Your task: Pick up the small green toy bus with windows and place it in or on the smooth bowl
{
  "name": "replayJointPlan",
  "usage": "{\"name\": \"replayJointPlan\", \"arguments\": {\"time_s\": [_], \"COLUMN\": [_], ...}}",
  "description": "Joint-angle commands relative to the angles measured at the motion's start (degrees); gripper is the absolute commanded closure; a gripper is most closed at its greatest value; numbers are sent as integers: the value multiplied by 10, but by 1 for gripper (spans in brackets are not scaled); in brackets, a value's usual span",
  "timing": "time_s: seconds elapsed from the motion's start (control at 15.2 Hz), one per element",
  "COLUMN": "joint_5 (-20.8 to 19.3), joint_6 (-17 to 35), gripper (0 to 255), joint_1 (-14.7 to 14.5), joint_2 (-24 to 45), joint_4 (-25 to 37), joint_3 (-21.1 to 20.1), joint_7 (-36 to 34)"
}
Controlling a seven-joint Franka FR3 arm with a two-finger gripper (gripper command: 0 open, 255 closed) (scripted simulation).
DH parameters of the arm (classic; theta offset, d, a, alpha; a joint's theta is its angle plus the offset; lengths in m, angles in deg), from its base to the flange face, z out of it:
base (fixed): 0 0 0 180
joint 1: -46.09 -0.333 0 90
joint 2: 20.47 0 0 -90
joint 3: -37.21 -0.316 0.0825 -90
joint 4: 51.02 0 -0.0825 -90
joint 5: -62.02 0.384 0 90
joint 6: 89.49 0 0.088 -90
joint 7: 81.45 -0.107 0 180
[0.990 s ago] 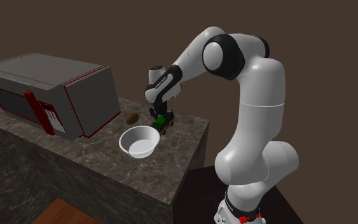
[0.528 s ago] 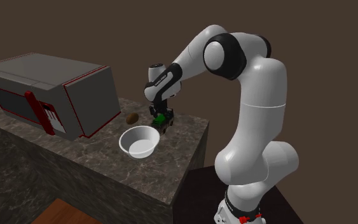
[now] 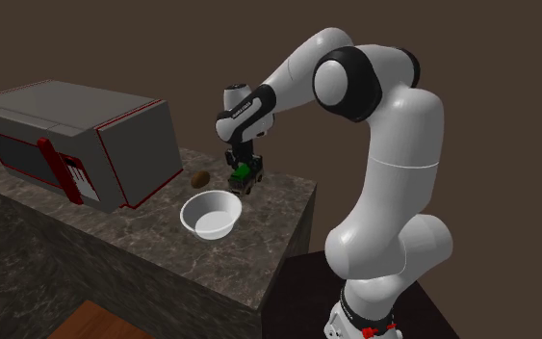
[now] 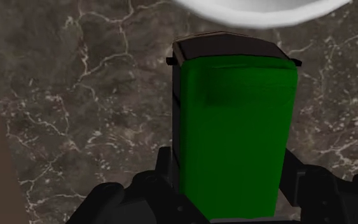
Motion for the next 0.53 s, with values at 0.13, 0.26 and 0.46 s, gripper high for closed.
{"name": "replayJointPlan", "arguments": {"time_s": [0.13,0.26,0.46], "joint_5": [13,19,27], "joint_6": [-29,-43,-63], "gripper": [255,255,255], "joint_1": [2,4,5], "joint_2": [-18,-27,-39], "joint_4": [13,19,29], "joint_3": [-4,-5,-7], "joint_7": [9,13,19]}}
